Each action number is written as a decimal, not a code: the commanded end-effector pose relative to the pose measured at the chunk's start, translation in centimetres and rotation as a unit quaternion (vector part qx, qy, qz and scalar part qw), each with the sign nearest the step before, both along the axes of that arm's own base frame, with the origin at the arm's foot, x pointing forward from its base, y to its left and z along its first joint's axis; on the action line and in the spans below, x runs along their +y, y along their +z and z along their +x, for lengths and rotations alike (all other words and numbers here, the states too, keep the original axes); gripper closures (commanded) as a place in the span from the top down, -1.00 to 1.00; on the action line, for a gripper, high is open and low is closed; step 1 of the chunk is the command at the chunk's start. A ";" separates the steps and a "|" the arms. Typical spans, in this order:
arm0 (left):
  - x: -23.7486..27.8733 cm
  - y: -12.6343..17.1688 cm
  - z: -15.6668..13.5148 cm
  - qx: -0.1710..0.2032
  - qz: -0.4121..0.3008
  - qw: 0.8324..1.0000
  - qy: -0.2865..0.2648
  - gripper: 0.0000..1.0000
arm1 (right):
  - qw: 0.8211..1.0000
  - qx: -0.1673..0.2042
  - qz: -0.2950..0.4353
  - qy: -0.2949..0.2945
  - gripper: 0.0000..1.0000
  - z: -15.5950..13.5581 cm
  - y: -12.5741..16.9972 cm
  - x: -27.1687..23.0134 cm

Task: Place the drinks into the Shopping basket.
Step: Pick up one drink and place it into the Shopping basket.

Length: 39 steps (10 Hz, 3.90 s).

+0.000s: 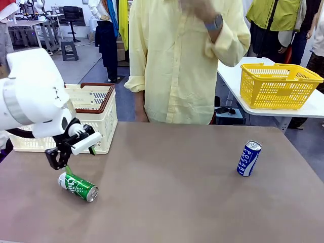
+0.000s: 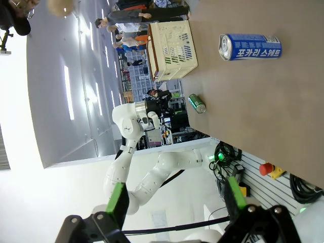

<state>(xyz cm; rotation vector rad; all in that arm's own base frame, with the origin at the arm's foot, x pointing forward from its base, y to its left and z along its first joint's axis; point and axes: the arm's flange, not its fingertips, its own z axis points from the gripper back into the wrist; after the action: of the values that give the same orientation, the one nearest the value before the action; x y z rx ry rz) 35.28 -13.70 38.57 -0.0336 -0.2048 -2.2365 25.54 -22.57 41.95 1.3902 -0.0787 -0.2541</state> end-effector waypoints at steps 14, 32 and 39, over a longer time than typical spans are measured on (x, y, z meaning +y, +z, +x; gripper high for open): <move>0.1 -9.1 -2.9 0.075 0.101 0.992 0.030 1.00 | 1.000 -0.012 -0.001 0.007 1.00 -0.2 0.1 -0.3; 9.0 6.5 -2.7 0.113 -0.035 0.984 0.133 -1.00 | 1.000 -0.012 -0.001 0.007 1.00 -0.2 0.1 -0.3; 19.5 26.6 10.0 0.151 -0.229 0.860 0.431 -1.00 | 1.000 -0.012 -0.001 0.007 1.00 -0.2 0.1 -0.3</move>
<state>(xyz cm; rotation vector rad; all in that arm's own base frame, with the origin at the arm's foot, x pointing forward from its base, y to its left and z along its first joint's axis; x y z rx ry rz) 43.24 6.15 63.62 -0.4040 -0.3757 -1.4161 25.54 -22.55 41.94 1.3906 -0.0778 -0.2538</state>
